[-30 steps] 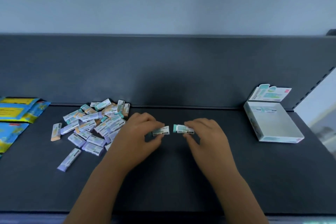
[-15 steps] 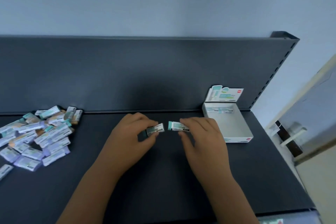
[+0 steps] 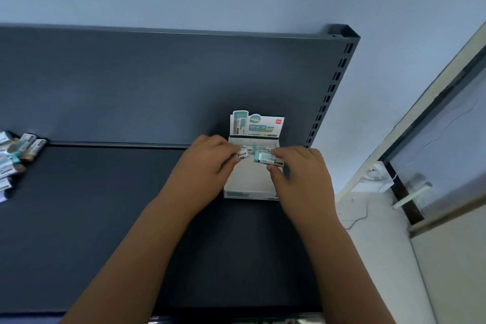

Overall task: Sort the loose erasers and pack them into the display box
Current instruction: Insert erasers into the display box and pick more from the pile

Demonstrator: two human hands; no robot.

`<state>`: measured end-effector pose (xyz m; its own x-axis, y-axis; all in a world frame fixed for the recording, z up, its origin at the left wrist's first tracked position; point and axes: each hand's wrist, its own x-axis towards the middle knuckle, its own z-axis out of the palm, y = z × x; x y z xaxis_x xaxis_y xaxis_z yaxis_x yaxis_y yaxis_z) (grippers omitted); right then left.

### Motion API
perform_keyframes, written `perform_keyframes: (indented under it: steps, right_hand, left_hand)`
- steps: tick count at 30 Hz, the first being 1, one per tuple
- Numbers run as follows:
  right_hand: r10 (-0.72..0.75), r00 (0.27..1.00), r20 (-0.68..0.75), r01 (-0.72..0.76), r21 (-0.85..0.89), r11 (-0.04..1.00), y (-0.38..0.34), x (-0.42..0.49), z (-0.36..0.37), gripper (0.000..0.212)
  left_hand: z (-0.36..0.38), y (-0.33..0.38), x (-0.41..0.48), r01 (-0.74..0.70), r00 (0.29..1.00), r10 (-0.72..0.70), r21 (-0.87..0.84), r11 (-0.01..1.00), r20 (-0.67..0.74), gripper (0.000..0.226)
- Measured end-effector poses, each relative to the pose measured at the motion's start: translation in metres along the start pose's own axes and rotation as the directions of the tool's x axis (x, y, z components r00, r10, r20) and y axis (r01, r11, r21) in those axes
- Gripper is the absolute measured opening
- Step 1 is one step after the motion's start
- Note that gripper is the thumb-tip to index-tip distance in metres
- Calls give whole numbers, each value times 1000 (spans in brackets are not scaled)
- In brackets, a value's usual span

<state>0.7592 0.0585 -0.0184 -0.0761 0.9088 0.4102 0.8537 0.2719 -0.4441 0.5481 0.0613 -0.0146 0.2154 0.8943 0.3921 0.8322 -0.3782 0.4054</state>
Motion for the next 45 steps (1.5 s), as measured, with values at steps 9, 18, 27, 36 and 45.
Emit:
perform_keyframes:
  steps: [9,18,27,36,45]
  right_hand:
    - [-5,998,55,9,-71,997,11,35,8,21]
    - [-81,973,215,132,-236,963,14,51,19,20]
    - [-72,964,256,153,-312,938,7,54,25,22]
    - [24,973,228,35,-248,968,3,53,34,18]
    - [61,992,110,-29,-269,963,3,40,48,10]
  left_hand:
    - [34,6,40,-85,995,55,426,901,82,13]
    - [53,7,42,65,995,-93,517,854,30,19]
    - [57,3,39,95,992,-124,488,868,28,13]
    - [57,4,38,146,989,-145,418,897,-33,18]
    - [57,5,37,122,992,-127,447,886,-18,18]
